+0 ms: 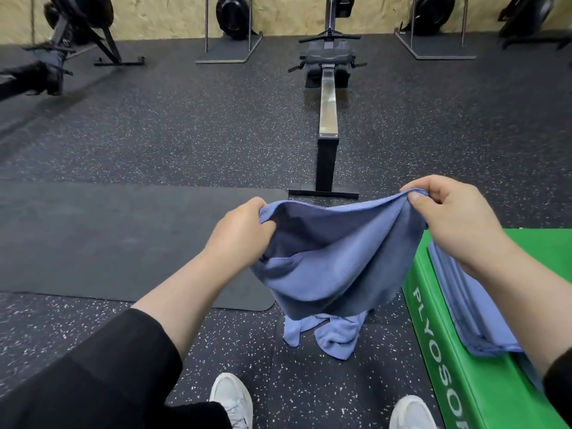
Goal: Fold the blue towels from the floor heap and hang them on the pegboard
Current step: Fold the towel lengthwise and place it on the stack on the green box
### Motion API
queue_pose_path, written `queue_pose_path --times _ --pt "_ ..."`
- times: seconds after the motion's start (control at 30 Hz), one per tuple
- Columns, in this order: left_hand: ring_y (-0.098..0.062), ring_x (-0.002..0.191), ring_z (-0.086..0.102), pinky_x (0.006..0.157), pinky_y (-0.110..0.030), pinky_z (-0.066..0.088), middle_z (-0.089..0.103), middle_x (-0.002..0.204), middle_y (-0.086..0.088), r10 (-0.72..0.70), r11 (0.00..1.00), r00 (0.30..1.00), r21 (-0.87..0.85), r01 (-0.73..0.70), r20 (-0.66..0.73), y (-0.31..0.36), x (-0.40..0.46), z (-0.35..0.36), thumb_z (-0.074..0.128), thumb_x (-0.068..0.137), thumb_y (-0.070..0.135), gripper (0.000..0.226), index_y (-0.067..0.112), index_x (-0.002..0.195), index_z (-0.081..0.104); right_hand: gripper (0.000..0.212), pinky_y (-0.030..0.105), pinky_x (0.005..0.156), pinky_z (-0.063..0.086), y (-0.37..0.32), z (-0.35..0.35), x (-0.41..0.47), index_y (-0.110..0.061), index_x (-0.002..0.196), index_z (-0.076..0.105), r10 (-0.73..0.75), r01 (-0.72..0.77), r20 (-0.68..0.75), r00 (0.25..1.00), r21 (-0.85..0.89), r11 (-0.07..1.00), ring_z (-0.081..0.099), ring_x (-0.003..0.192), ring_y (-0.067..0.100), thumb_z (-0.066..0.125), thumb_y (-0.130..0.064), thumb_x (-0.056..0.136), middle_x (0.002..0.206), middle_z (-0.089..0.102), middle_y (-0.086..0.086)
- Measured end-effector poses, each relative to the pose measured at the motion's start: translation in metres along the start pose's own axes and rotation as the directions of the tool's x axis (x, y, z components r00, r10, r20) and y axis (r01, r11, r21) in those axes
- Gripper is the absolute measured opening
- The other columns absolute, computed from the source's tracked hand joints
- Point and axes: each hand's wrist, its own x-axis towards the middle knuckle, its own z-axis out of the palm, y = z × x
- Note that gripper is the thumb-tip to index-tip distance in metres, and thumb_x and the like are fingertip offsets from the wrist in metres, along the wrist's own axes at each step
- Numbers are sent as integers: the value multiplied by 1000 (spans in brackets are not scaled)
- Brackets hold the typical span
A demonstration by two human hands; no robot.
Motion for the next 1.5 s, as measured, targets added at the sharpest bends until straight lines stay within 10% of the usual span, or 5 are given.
queue_pose_path --times 0.4,0.7,1.0,1.27,1.5 --pt "-30 84 59 68 -32 45 64 90 -1 -209 906 977 381 183 27 -49 -3 -18 49 85 9 26 28 95 64 20 37 74 49 -1 0 -4 -28 89 71 -10 9 -16 1000 -73 997 59 76 22 57 -15 96 85 73 6" --pt "-20 40 47 46 -18 28 55 48 -6 -328 876 924 -303 375 195 -41 -11 -38 37 84 1 26 12 65 51 21 39 64 59 18 -5 -4 -25 90 73 133 -132 25 991 -53 990 62 70 19 58 -11 98 91 73 10" --pt "-22 65 71 61 -27 47 77 78 -11 -235 829 954 -473 298 187 -37 -11 -46 44 93 8 30 4 98 73 22 25 75 62 24 -10 -7 -16 91 71 199 -212 89 976 184 960 63 84 17 56 -2 100 90 71 10" --pt "-12 55 53 53 -23 36 72 70 2 7 1000 1000 9 -7 30 -46 -14 -45 74 84 16 10 26 79 75 21 34 80 59 22 -22 -15 -16 91 71 202 -210 90 975 91 974 66 82 18 57 -3 99 90 74 10" --pt "-6 71 70 65 -27 51 75 72 12 43 997 998 -59 -46 -51 -50 -18 -54 64 96 19 19 21 80 74 14 42 76 58 21 -31 -25 -22 94 72 84 -65 60 995 -260 964 62 74 20 60 -17 99 84 74 -4"
